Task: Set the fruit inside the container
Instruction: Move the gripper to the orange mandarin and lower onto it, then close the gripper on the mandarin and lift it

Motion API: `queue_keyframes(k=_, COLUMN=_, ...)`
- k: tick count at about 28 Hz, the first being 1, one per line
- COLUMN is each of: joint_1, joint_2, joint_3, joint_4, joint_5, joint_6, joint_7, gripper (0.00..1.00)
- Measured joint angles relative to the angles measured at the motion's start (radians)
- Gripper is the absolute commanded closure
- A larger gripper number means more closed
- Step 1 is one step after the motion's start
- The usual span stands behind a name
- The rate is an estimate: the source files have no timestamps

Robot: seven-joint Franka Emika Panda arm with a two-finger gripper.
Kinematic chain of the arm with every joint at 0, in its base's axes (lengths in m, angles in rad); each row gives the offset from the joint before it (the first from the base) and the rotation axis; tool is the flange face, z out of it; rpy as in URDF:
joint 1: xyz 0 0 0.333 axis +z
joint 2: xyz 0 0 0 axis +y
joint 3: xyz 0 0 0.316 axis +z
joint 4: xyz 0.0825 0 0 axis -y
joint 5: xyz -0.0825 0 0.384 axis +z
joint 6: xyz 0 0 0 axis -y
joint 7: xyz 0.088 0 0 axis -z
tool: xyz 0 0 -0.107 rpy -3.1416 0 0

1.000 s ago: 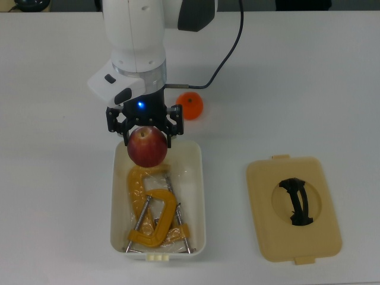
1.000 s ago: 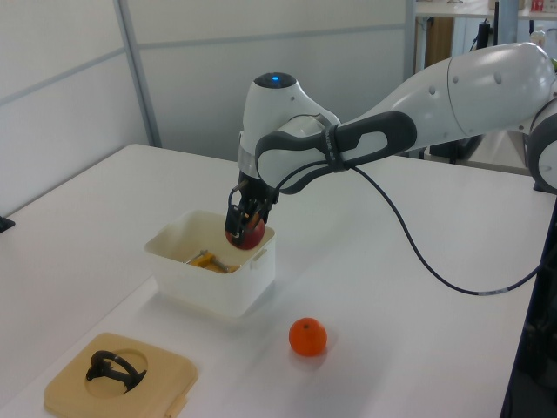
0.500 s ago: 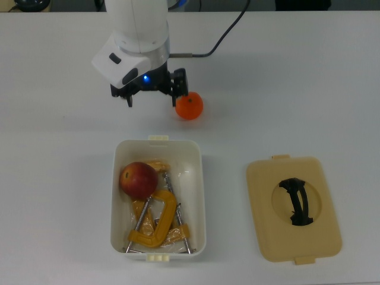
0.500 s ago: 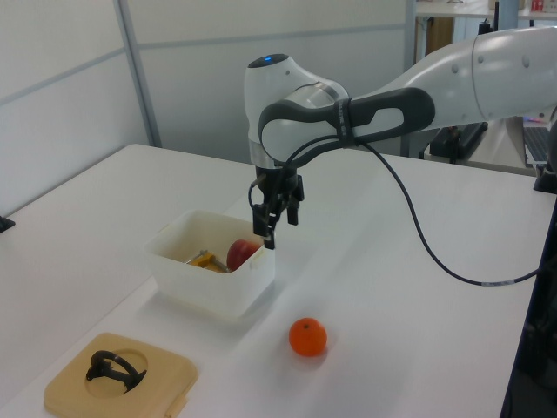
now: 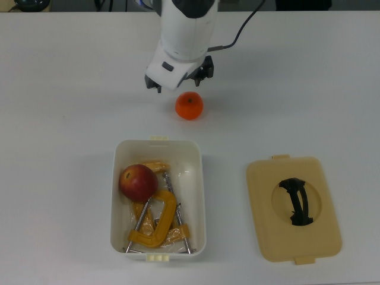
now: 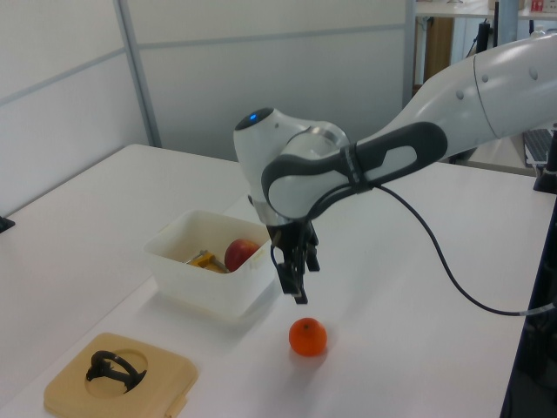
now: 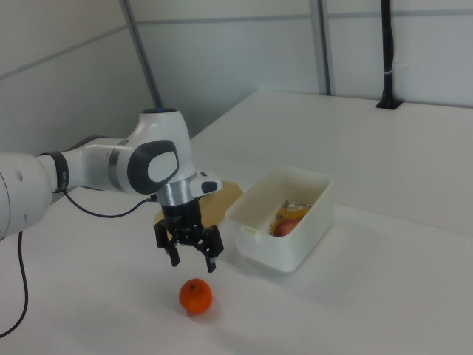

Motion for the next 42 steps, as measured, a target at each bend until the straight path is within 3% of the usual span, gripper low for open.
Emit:
queue_keyframes(k=7, joint_1=0.034, joint_2=0.002, joint_3=0.001, joint_4=-0.044, joint_5=-0.003, joint_6=0.0, joint_7=-0.002, gripper=0.0)
queue_keyframes(k=11, joint_1=0.051, joint_2=0.02, joint_3=0.002, joint_4=-0.058, joint_5=-0.029, joint_6=0.001, joint_7=-0.002, gripper=0.0)
queue_keyframes(k=28, joint_1=0.068, joint_2=0.12, joint_3=0.005, joint_4=-0.059, joint_5=-0.092, joint_6=0.073, joint_7=-0.001, gripper=0.02)
queue_keyframes(k=29, joint_1=0.068, joint_2=0.124, joint_3=0.006, joint_4=-0.059, joint_5=-0.097, joint_6=0.076, joint_7=0.0, gripper=0.11)
queue_keyframes(k=30, joint_1=0.068, joint_2=0.127, joint_3=0.007, joint_4=-0.059, joint_5=-0.103, joint_6=0.078, joint_7=0.0, gripper=0.42)
queue_keyframes(k=31, joint_1=0.068, joint_2=0.131, joint_3=0.009, joint_4=-0.059, joint_5=-0.111, joint_6=0.078, joint_7=0.0, gripper=0.58)
queue_keyframes(k=35, joint_1=0.068, joint_2=0.133, joint_3=0.013, joint_4=-0.059, joint_5=-0.126, joint_6=0.078, joint_7=0.0, gripper=1.0)
queue_keyframes(k=42, joint_1=0.068, joint_2=0.132, joint_3=0.018, joint_4=-0.053, joint_5=-0.126, joint_6=0.078, joint_7=0.0, gripper=1.0)
